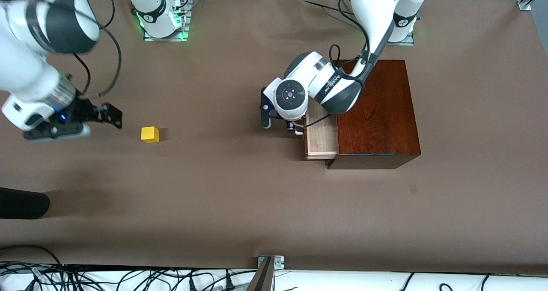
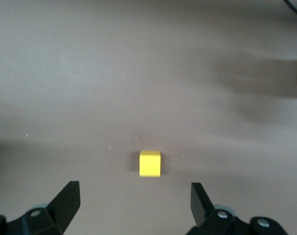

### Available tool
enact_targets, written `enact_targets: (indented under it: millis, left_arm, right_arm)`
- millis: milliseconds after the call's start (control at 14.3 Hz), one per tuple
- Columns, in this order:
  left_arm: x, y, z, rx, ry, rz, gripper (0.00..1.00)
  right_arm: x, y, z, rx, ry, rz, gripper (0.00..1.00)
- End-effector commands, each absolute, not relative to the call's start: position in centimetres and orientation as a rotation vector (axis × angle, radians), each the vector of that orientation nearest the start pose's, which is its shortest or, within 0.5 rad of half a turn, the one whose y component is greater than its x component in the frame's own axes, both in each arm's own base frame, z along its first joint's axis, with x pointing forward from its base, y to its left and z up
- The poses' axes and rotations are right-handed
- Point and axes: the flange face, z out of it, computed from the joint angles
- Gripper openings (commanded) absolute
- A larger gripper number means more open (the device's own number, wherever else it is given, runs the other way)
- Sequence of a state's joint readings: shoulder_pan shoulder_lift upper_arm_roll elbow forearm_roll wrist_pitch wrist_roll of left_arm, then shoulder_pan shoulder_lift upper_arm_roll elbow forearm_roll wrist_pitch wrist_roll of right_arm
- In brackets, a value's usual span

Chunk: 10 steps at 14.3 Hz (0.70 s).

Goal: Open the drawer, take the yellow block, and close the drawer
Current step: 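Set the block down with the right gripper while the left gripper pushes the drawer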

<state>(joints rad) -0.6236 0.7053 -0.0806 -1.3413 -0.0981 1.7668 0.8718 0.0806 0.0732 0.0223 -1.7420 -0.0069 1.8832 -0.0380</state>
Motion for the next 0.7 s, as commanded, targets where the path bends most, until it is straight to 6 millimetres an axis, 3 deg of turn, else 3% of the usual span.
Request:
enact_targets:
  millis: [0, 140, 351, 631]
  left_arm:
    - [54.0, -42.2, 30.5, -2.364, 2.209, 0.539, 1.0]
    - [54.5, -40.5, 30.6, -2.383, 2.172, 0.611, 1.0]
    - [55.0, -39.0, 30.8, -2.313, 2.124, 0.651, 1.0]
    - [55.4, -37.8, 30.2, -2.259, 2.089, 0.698, 1.0]
  right_arm:
    - [55.8, 5.3, 56.9, -3.123, -0.196, -0.091, 1.0]
    - [54.9, 4.6, 58.5, -3.121, -0.177, -0.093, 1.0]
    - [55.4, 3.2, 60.4, -3.123, -0.151, -0.129, 1.0]
    - [55.8, 3.0, 60.6, -3.136, -0.147, -0.121, 1.0]
